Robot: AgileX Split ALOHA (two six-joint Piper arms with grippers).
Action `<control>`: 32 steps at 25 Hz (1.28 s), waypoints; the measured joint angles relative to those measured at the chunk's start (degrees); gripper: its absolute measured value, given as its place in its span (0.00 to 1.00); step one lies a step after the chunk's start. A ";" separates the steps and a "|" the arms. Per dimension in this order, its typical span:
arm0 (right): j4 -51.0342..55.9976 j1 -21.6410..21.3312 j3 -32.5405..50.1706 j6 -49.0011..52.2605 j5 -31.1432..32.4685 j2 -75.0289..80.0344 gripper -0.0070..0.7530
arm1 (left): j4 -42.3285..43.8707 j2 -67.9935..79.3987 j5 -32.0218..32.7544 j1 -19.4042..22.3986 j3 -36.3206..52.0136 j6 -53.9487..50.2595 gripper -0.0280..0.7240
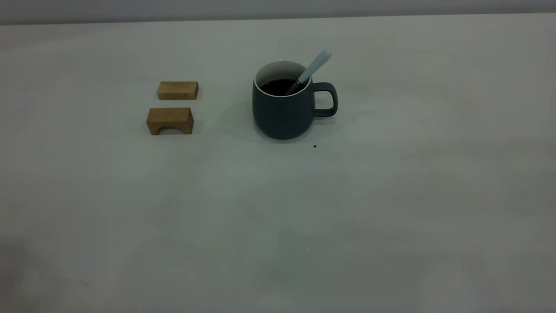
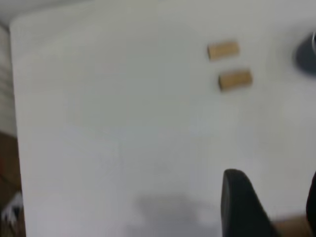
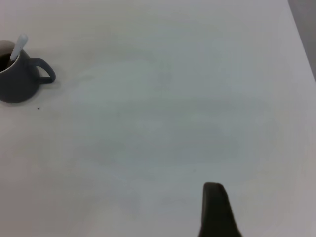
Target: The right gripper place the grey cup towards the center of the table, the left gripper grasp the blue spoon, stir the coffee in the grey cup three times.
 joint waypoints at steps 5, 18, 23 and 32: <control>0.00 0.00 0.00 0.00 0.00 0.00 0.70 | -1.98 -15.80 0.00 0.58 16.78 0.00 0.56; 0.00 0.00 0.00 0.00 0.00 0.00 0.70 | -4.72 -46.42 -2.46 12.48 38.25 0.00 0.56; 0.00 0.00 0.00 0.00 0.00 0.00 0.70 | -6.94 -50.56 -2.13 13.80 39.33 0.00 0.56; 0.00 0.00 0.00 0.00 0.00 0.00 0.70 | -7.34 -50.62 -2.13 14.33 39.33 0.00 0.56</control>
